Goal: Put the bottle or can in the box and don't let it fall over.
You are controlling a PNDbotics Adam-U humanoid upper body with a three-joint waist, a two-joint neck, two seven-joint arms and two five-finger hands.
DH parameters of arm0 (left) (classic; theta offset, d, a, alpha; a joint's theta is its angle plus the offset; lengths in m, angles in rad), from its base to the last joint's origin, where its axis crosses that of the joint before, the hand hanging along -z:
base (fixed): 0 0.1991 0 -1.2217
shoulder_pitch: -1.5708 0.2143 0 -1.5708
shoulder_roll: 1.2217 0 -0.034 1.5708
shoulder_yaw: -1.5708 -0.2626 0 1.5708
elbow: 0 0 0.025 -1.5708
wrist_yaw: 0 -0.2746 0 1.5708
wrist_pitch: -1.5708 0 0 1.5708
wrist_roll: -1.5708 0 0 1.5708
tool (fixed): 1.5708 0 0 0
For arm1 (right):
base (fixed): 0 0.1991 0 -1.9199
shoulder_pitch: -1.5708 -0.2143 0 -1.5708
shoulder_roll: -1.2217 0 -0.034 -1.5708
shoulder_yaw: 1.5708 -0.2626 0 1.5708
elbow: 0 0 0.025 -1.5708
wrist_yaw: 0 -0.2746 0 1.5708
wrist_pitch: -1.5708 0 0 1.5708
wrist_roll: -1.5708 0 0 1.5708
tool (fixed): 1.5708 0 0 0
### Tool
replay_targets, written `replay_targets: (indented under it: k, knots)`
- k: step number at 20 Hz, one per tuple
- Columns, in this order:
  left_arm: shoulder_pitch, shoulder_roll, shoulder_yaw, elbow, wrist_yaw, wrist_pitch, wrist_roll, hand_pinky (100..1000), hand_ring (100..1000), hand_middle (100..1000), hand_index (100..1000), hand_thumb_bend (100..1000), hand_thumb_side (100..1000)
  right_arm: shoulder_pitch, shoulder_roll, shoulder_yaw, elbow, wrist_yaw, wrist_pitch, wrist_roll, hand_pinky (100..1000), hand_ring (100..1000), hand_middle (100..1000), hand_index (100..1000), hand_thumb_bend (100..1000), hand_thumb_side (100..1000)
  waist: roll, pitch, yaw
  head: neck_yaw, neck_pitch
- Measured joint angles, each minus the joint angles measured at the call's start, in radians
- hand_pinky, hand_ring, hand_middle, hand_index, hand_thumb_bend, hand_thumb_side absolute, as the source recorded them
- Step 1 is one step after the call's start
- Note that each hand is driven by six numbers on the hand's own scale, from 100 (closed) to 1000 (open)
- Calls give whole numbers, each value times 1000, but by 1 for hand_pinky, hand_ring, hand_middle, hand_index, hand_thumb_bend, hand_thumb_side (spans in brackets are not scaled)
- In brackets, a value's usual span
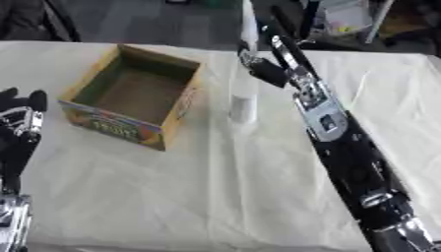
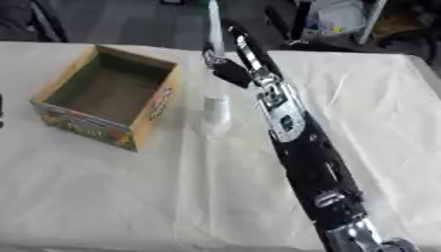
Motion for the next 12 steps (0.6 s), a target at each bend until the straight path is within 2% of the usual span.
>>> replay_targets:
  k: [12]
  knots:
    - [-7,-7,0,0,0,-2,-3,662,635,647,801,603,583,-11,1,-17,27,0,34,-23,966,1000,1000,1000,100,650,0,1,7,-7,0]
